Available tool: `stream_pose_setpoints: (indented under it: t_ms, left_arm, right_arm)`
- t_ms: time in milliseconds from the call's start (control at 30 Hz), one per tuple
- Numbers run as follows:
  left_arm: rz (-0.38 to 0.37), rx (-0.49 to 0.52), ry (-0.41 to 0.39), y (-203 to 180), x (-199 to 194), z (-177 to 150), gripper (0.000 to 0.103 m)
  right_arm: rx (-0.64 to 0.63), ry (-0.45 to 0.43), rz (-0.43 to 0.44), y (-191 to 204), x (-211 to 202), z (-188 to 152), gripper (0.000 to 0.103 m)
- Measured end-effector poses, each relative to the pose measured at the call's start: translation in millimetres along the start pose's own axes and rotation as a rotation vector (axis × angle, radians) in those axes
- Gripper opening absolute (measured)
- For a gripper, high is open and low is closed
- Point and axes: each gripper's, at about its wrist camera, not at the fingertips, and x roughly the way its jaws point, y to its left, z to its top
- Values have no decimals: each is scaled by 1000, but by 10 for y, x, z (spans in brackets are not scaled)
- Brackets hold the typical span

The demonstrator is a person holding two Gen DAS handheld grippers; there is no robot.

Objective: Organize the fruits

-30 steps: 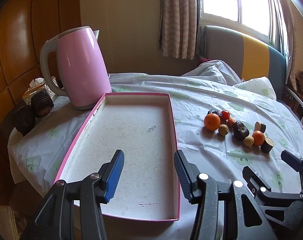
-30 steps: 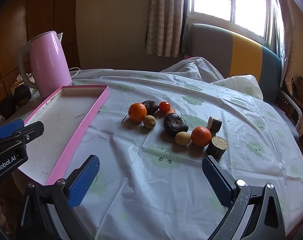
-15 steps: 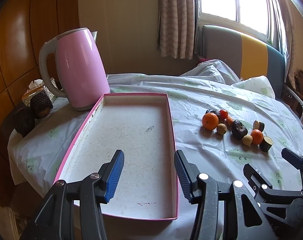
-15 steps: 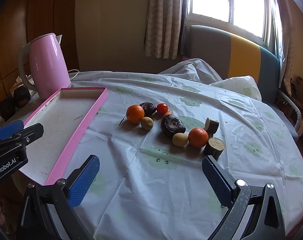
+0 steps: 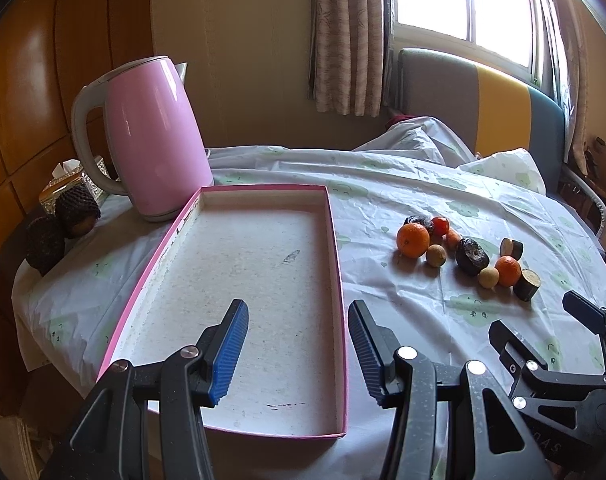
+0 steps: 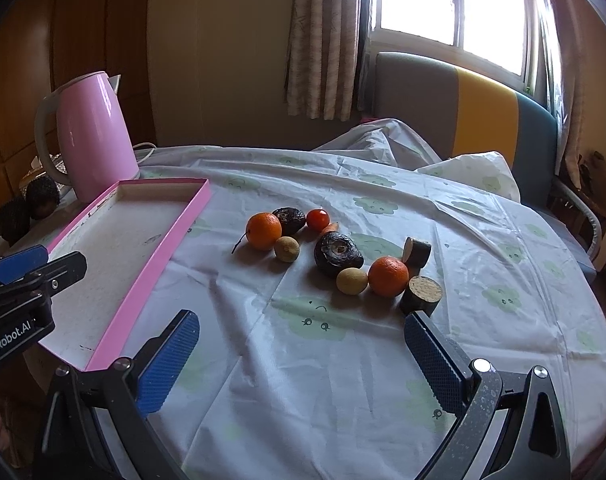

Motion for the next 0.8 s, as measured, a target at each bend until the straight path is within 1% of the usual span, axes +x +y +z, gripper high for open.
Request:
stream_pose_setpoints:
  t_ms: [233,433,533,600,633,667,700,733,767,800]
  left_arm:
    - [-17,12,3,-52,-1,5,53]
    - [-36,20,9,-91,17,18,53]
    - [-73,21,11,-119,21,42,54]
    - [-116,22,12,-152,18,68,59]
    - [-147,21,16,-172,19,81,64]
    - [-187,18,29,-196,29,94,65]
    - [-229,16,48,-220,46,105,65]
    - [-267,18,59,-255,65,111,65]
    - [-279,29,63,-299,78,119,65]
    - [-274,51,65,-353,93,126,65]
  right_arm:
    - [15,-4,-8,-94,8,9,103]
    - [42,14,-14,-215,63,-1,103]
    - [53,20,-16,-288,89,-6,103]
    - [65,25,-14,-362,110,-9,102]
    - [74,31,-14,-406,125,-13,100]
    - [85,40,-11,-452,142,-17,95]
    - [99,52,-7,-509,168,-23,87]
    - [114,68,-2,-571,200,-32,81]
    - [132,87,2,-638,236,-42,69]
    - [152,108,9,-713,277,-55,57]
